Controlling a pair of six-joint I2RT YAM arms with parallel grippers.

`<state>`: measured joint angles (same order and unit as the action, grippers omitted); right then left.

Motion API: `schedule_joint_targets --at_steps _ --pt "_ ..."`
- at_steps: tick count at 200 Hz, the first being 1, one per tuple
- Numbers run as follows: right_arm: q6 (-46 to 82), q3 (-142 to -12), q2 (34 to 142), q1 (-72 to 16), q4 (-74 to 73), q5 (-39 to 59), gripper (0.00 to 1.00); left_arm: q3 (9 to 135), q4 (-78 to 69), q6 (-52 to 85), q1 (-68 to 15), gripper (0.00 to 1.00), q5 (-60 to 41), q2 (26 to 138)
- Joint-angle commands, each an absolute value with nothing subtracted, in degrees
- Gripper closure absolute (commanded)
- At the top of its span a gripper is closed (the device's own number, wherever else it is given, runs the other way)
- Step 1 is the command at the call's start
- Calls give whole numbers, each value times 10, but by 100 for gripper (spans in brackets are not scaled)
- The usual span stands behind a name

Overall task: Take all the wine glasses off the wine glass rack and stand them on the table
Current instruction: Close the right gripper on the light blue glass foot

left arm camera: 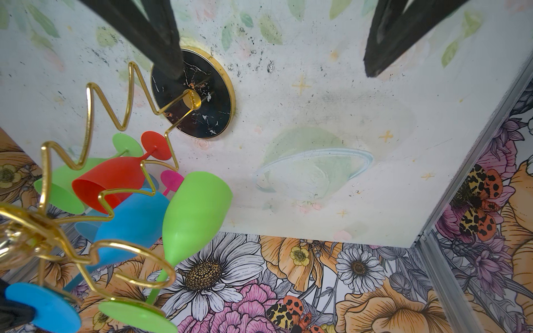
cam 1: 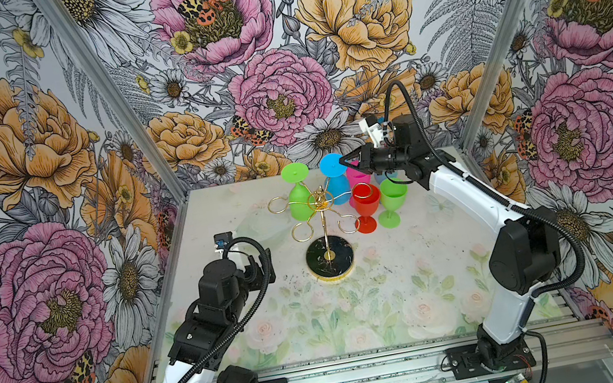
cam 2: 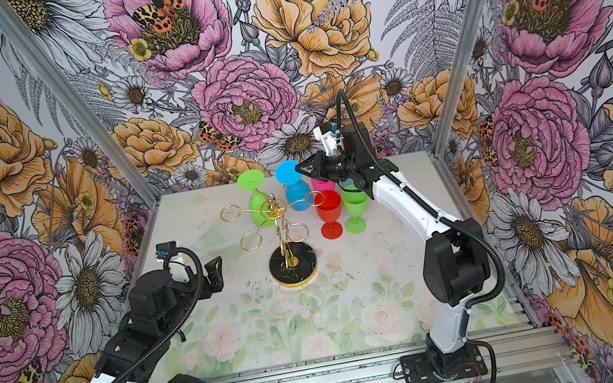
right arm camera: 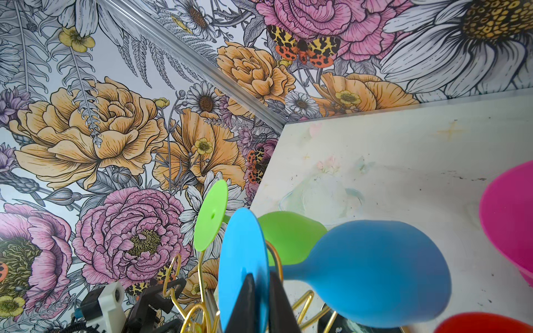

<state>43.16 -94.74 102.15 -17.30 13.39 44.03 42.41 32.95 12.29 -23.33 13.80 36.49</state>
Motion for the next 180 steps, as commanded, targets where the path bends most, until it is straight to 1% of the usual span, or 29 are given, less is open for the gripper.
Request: schedule_joint_targets --at_steps 1,73,180 --pt "435 -962 1028 -176 113 456 90 418 313 130 -226 1 125 361" --pt "449 -961 1023 -177 93 480 100 417 311 130 -226 1 125 361" --pt "459 -939 994 -177 79 505 100 416 309 130 -225 1 124 361"
